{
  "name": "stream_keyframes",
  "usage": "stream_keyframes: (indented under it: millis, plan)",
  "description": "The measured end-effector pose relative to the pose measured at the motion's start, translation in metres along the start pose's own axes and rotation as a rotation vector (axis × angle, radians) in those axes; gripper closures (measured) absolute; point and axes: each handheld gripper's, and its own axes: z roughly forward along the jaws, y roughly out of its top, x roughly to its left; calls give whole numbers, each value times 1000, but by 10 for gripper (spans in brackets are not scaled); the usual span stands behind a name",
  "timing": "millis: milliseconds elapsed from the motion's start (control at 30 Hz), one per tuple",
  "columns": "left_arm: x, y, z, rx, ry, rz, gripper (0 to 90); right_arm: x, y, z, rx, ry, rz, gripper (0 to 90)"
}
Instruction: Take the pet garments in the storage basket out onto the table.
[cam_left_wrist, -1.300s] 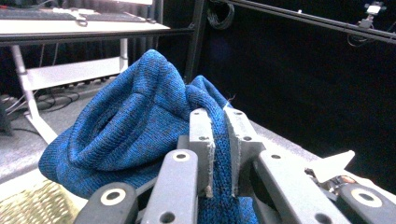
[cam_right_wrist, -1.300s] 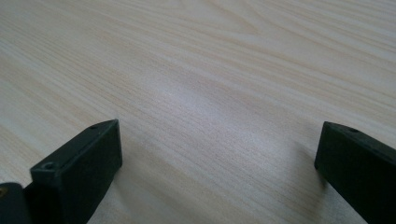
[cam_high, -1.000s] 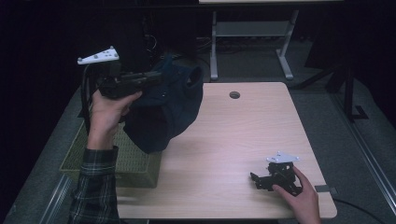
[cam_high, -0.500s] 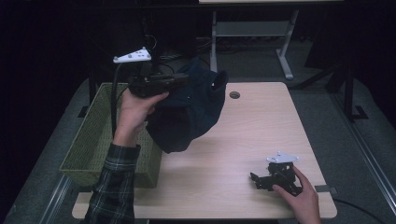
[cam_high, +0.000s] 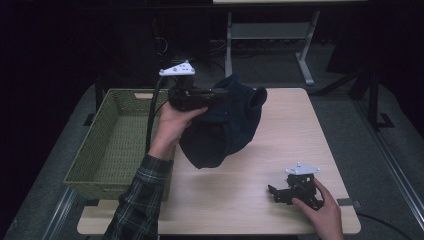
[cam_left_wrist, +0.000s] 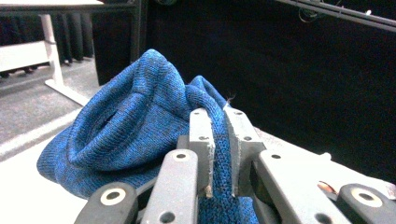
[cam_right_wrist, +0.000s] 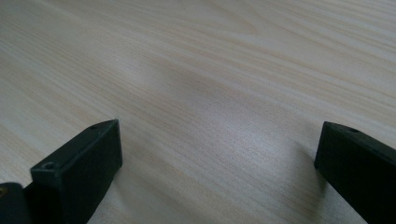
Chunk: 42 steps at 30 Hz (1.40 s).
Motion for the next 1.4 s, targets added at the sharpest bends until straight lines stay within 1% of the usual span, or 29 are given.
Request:
stream_keyframes:
  millis: [133,200,433,533,567,633,767,833,1000,1100,1200,1233,1300,1333,1400]
  plan:
    - [-1,-8,17,21,-13,2,815,0,0,0,0,0,0,5]
    - [-2,-12,26,35,-13,10,815,0,0,0,0,1,-1,5]
    - [-2,-26,52,63,-32,3,815,0,0,0,0,1,-1,5]
    - [-2,-31,64,83,-44,17,815,0,0,0,1,1,-1,5]
    - [-2,-33,68,87,-44,16,815,0,0,0,1,1,0,5]
    - [-2,-36,75,97,-46,26,815,0,0,0,0,2,-1,5]
    - [0,-45,91,113,-53,27,815,0,-1,0,0,2,-1,5]
    - [2,-50,98,129,-59,28,815,0,-1,0,0,2,-1,5]
    - [3,-61,117,176,-56,35,815,1,-1,-1,0,2,3,5]
    - [3,-69,128,196,-49,32,814,1,-1,-1,1,2,4,5]
    - [6,-79,137,230,-38,36,810,1,-1,-1,2,4,4,5]
    - [7,-82,139,240,-36,41,805,1,-1,-1,2,4,4,5]
    - [9,-87,143,255,-35,34,783,1,-1,-1,2,5,4,5]
    - [11,-89,143,260,-38,30,757,1,-1,-1,5,6,9,5]
    - [13,-91,143,256,-33,16,669,1,-1,-1,5,6,8,5]
